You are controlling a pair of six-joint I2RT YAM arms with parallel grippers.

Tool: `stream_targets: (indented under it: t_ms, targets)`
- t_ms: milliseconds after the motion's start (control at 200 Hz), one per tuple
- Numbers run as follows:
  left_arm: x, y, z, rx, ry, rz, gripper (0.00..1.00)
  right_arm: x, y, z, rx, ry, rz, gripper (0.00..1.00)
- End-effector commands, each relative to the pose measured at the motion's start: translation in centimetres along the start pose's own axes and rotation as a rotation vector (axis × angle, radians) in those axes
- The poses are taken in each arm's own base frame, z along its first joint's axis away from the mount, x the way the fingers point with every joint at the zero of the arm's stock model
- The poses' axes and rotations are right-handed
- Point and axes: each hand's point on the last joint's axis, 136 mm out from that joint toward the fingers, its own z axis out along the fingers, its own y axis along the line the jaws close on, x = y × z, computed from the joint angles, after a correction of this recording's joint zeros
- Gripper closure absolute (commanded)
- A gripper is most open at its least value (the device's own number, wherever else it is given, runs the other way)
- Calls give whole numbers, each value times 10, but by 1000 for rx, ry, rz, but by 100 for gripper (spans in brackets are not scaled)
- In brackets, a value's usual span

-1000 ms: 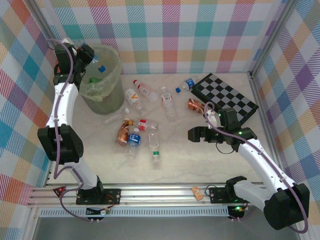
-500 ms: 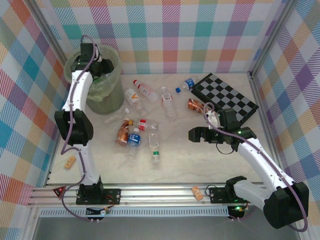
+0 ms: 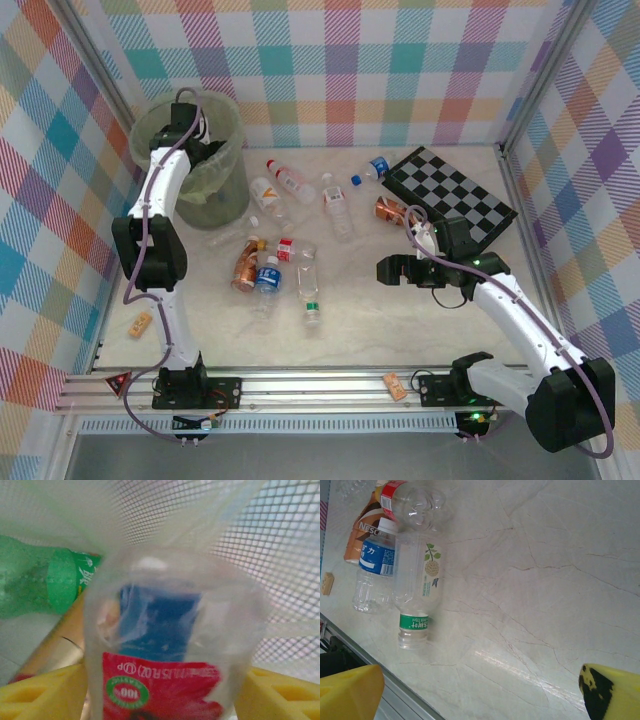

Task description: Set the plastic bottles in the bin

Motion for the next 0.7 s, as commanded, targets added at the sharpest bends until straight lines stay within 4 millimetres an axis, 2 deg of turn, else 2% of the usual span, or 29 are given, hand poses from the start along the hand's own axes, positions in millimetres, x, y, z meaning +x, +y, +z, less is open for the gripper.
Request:
stream_targets:
  t_ms: [0, 365, 695]
  targets:
    - [-23, -12, -35, 36, -86, 16, 19, -2, -1, -3, 12, -1, 15, 0]
    - [-33, -17, -56, 46, -126, 33, 11, -7, -6, -4, 48, -30, 20, 1]
    - [-40, -20, -84, 42, -164, 65, 7, -20, -15, -7, 116, -70, 38, 1]
